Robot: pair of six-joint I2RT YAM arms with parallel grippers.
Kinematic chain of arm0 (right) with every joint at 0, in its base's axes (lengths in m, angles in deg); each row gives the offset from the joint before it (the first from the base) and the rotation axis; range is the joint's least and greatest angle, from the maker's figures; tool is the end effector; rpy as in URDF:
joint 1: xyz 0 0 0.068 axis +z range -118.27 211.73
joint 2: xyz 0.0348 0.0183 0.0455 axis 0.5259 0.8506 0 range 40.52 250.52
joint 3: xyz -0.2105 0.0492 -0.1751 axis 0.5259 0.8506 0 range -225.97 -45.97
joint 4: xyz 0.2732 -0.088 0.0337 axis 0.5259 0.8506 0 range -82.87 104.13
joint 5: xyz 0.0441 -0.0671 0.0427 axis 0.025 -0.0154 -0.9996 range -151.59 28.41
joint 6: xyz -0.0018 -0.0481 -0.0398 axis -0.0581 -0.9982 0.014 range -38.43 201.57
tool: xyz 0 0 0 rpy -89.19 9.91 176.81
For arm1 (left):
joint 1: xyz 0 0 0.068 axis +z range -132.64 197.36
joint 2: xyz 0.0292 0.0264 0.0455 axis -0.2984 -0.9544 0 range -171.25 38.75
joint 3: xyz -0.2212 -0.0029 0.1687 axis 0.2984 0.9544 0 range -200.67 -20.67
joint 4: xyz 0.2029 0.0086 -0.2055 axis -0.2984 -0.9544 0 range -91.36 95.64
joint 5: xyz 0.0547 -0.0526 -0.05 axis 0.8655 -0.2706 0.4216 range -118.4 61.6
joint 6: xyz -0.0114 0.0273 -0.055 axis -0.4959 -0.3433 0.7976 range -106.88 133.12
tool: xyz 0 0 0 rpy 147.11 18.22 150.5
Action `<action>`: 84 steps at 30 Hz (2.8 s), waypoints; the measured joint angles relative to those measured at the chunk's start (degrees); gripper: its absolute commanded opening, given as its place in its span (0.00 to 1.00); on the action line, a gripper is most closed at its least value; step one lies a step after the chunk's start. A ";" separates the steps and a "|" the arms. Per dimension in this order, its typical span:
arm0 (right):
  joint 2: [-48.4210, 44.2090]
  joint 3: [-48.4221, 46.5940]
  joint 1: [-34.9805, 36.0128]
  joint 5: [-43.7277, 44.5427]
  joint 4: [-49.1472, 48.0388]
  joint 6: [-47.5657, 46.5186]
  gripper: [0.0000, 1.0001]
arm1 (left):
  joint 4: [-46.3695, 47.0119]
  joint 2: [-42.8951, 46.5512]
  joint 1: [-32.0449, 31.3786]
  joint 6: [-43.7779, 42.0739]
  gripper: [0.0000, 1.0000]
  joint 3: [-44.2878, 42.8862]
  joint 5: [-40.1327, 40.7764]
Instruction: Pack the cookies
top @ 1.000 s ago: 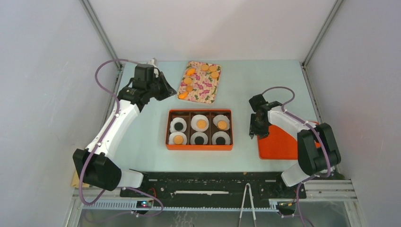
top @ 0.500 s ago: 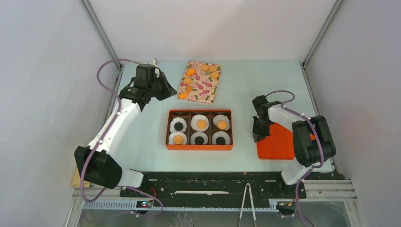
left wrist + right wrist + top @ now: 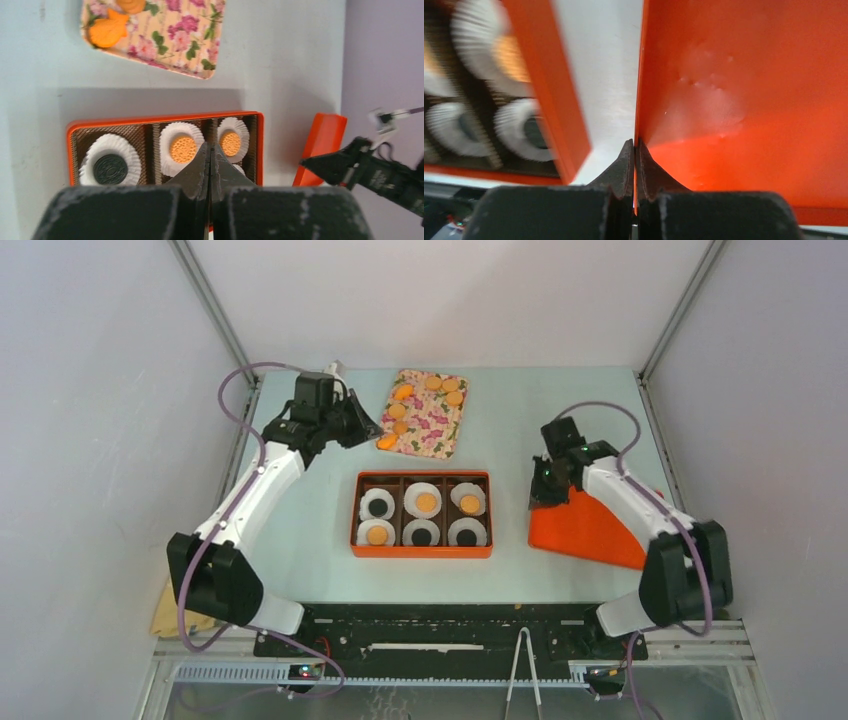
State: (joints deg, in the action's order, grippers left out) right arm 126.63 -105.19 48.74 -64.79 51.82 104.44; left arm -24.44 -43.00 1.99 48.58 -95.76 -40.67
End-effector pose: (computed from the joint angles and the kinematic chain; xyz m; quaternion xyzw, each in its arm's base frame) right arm 0.2975 0.0937 0.1967 0.0460 0.9856 0.0805 0.1411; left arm 0.3416 -0.1044 0.3360 -0.1078 0.8836 -0.2775 0.3615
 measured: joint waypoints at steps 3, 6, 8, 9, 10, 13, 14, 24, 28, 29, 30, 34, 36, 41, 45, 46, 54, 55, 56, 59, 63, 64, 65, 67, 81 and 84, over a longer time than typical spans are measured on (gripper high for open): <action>-6.05 -5.18 0.17 -1.99 0.44 -1.46 0.00 | 2.89 -1.31 0.00 0.02 0.03 0.00 -3.26; -9.60 -9.29 1.44 -2.73 0.48 -3.89 0.00 | 5.81 -4.66 0.02 -0.07 0.04 -0.76 -8.31; -10.58 -11.63 3.61 -2.84 0.70 -6.27 0.00 | 6.10 -9.64 0.02 -0.02 0.06 -4.35 -12.81; -10.58 -12.52 4.94 -2.64 0.90 -7.30 0.00 | 6.51 -13.35 0.02 0.11 0.07 -7.43 -15.82; -10.32 -13.40 6.73 -1.95 1.05 -8.63 0.00 | 7.15 -17.00 0.04 0.24 0.08 -10.47 -18.97; -9.03 -14.86 12.37 0.50 1.55 -11.80 0.00 | 8.92 -26.01 0.04 1.25 0.21 -17.88 -28.00; -8.61 -15.08 14.03 1.49 1.79 -12.76 0.00 | 9.46 -28.37 0.02 1.64 0.24 -19.30 -30.67; -1.22 -21.16 27.06 14.51 3.85 -23.30 0.00 | 22.97 -31.41 -0.83 9.44 0.52 -14.64 -45.81; 3.45 -24.26 32.35 21.99 3.69 -27.15 0.00 | 28.61 -32.11 -2.75 13.25 0.53 -11.37 -48.48; 4.83 -24.92 33.64 24.00 4.26 -28.20 0.00 | 29.66 -32.37 -3.28 14.14 0.53 -11.13 -48.74; 5.68 -24.94 34.51 25.24 4.63 -28.85 0.00 | 31.12 -32.79 -3.65 14.58 0.53 -10.93 -49.09; 7.80 -25.18 36.35 26.86 4.79 -30.49 0.00 | 32.83 -33.94 -4.28 15.32 0.53 -10.47 -49.68; 8.26 -25.70 36.68 26.88 4.70 -31.45 0.00 | 33.35 -34.71 -4.50 15.61 0.53 -10.16 -49.83; 8.35 -27.23 37.83 26.69 3.93 -33.31 0.00 | 33.94 -35.47 -4.63 15.63 0.52 -8.96 -49.88; 8.39 -27.52 38.64 26.27 3.93 -34.34 0.00 | 34.51 -35.60 -4.72 16.11 0.23 -8.33 -49.99; 8.48 -27.54 38.75 26.12 3.91 -34.62 0.00 | 35.04 -35.71 -4.76 16.55 0.10 -8.28 -49.96; 9.38 -27.63 39.36 29.73 3.45 -35.91 0.21 | 40.15 -36.89 -5.07 21.79 0.00 -7.23 -48.61; 9.40 -27.61 39.45 31.04 3.21 -36.00 0.29 | 40.89 -36.89 -5.03 22.73 0.00 -7.08 -48.33; 9.44 -27.61 39.69 32.70 2.80 -35.98 0.37 | 41.64 -36.89 -4.98 23.65 0.00 -7.08 -47.95; 9.40 -26.95 40.63 38.77 -0.04 -36.54 0.52 | 42.25 -36.89 -4.96 25.62 0.00 -6.84 -46.77; 8.48 -23.65 42.58 46.36 -4.87 -37.79 0.59 | 40.98 -36.89 -4.92 26.62 0.00 -6.73 -45.57; 8.17 -22.82 43.25 47.78 -5.68 -38.07 0.59 | 40.04 -36.89 -4.92 26.51 0.00 -6.80 -45.42; 7.67 -21.68 44.50 49.59 -6.71 -38.47 0.60 | 38.64 -36.89 -4.87 26.40 0.00 -6.86 -45.22; 7.30 -20.92 46.01 51.10 -7.45 -38.69 0.60 | 35.82 -36.89 -4.74 25.92 0.00 -7.28 -44.85; 11.85 -19.54 46.53 58.01 -11.39 -39.04 0.58 | 12.20 -34.77 -1.18 14.60 0.00 -16.87 -40.85; 13.57 -17.94 44.74 58.16 -12.68 -39.10 0.57 | 8.87 -33.57 -0.85 12.79 0.00 -16.87 -39.91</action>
State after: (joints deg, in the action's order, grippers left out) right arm 140.20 -123.13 93.48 -6.63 39.14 65.34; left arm -15.57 -76.58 1.13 61.37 -112.63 -80.59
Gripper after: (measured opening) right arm 0.581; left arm 0.219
